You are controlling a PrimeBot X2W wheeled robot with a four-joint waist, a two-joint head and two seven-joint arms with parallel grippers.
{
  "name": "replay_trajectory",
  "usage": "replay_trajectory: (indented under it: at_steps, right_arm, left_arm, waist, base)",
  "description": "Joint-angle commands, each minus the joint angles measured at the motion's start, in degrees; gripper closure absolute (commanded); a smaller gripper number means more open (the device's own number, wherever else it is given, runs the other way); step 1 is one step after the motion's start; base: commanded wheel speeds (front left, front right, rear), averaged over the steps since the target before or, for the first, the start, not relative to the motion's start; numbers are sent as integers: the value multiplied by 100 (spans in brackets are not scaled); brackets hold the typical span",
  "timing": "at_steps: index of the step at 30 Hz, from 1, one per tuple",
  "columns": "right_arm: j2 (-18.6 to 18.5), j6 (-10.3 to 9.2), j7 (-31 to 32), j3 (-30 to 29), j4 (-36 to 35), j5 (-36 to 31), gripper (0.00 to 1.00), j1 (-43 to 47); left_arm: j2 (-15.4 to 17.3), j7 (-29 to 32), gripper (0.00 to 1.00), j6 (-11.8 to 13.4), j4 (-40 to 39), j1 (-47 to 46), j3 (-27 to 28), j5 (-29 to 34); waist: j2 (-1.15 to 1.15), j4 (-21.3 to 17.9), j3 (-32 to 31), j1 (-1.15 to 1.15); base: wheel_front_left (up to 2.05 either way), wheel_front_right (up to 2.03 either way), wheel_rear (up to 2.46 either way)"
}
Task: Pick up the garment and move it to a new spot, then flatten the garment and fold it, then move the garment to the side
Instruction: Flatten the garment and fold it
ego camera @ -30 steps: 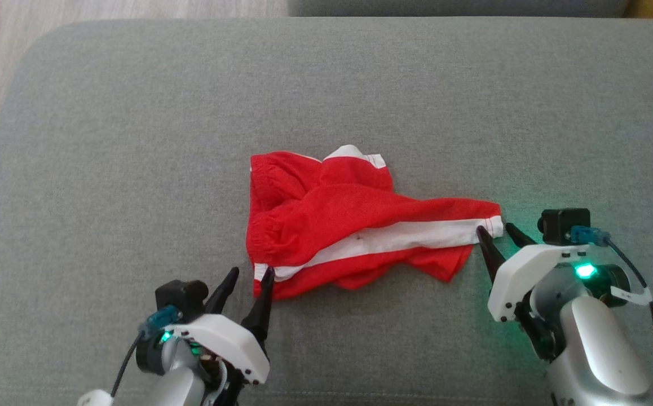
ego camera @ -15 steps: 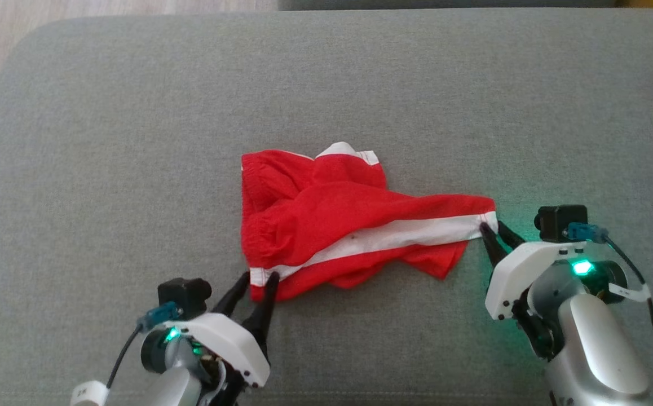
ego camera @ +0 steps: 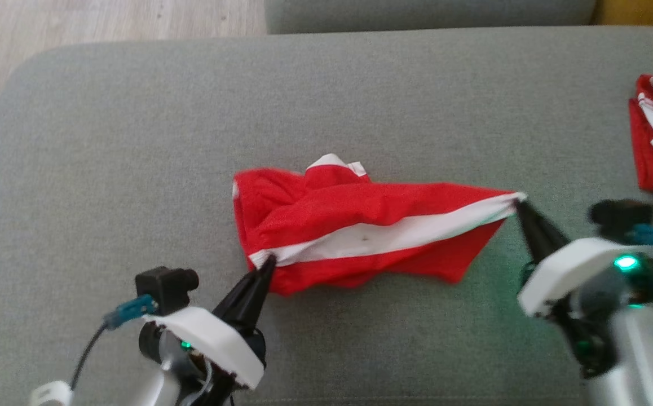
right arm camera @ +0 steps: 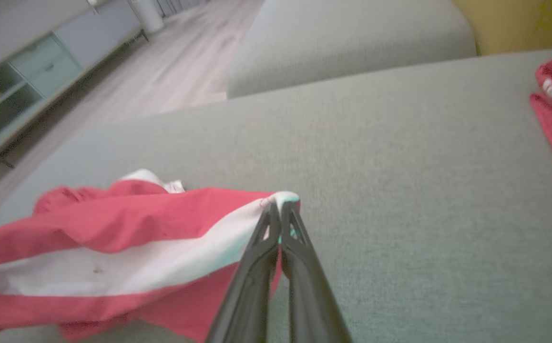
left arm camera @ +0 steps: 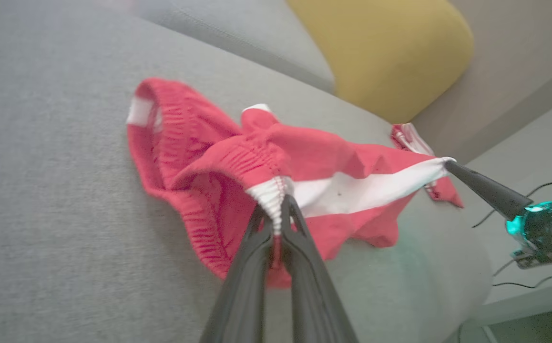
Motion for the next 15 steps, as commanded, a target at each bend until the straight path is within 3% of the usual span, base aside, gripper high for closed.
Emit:
replay_trajectory:
  at_steps: [1,9,15]
  right_arm:
    - [-144,39,139,-3,-581,200,100,5]
    - [-135,39,1180,-916,-3027,1082,100,391]
    - [-24,39,1781,-1447,-3945,1491,100,438]
  left_arm:
    - [147,190,100,-55,-637,-10,237,-171]
    - [619,1304,100,-45,-3548,243,569,-1387]
    - [730,1713,100,62,-4550,27,812,-2047]
  waist:
    - [0,-30,-74,0]
    - [0,-144,-243,0]
    - [0,-277,-237,0]
  base:
    - [0,0,0]
    - [0,0,0]
    - [0,0,0]
